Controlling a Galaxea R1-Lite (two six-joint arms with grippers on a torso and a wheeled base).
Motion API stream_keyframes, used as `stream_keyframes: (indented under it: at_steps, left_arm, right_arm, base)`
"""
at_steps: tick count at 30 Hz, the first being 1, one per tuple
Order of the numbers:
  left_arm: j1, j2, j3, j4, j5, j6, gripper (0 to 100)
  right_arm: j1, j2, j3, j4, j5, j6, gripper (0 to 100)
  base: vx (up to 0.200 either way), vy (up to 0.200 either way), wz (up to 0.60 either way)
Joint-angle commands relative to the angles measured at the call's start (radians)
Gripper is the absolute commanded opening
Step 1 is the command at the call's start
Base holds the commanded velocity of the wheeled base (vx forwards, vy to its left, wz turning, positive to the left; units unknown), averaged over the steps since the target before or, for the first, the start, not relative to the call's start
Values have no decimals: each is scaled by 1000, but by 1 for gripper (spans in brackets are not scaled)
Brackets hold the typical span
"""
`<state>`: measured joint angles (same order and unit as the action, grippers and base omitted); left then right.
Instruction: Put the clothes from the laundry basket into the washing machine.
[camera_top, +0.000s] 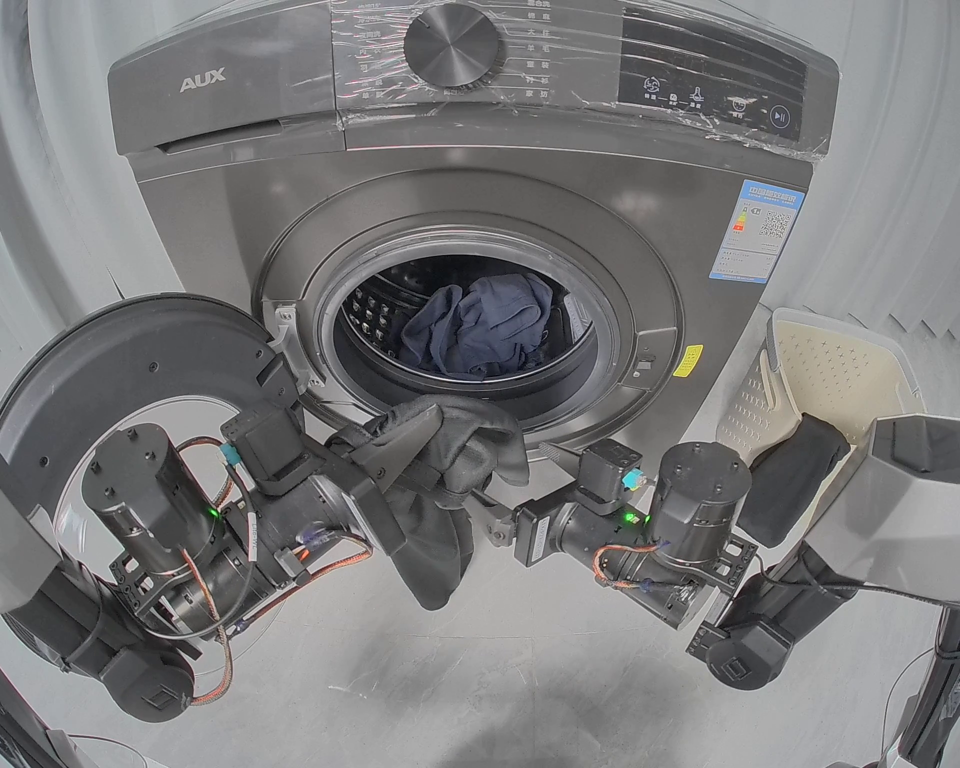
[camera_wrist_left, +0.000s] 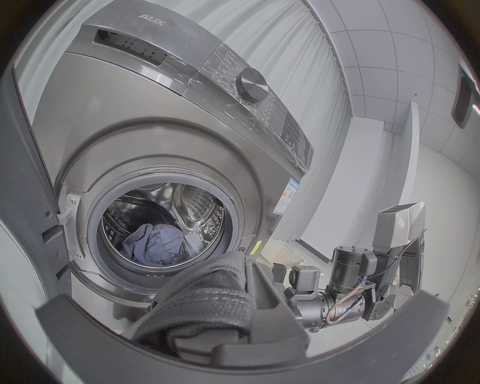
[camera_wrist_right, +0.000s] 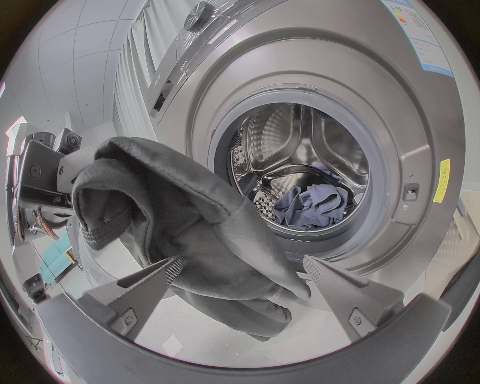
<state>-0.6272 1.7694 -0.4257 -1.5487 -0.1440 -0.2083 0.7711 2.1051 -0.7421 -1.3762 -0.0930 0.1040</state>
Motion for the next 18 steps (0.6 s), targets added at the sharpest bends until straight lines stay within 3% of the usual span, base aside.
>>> stream_keyframes:
  at_steps: [1,8,18]
  left_arm:
    - [0,-4,-1,-1,0,0,0]
    - [0,-4,-1,-1,0,0,0]
    - [-2,-2,5,-1,0,0,0]
  right_arm:
    - [-30,-16,17,-1,-1,0,100]
    - [-79,-28,10,-1,2,-12,100]
    - [-64,13,-72,0,6,-12,100]
  base:
    - [0,0,0]
    - [0,0,0]
    - [0,0,0]
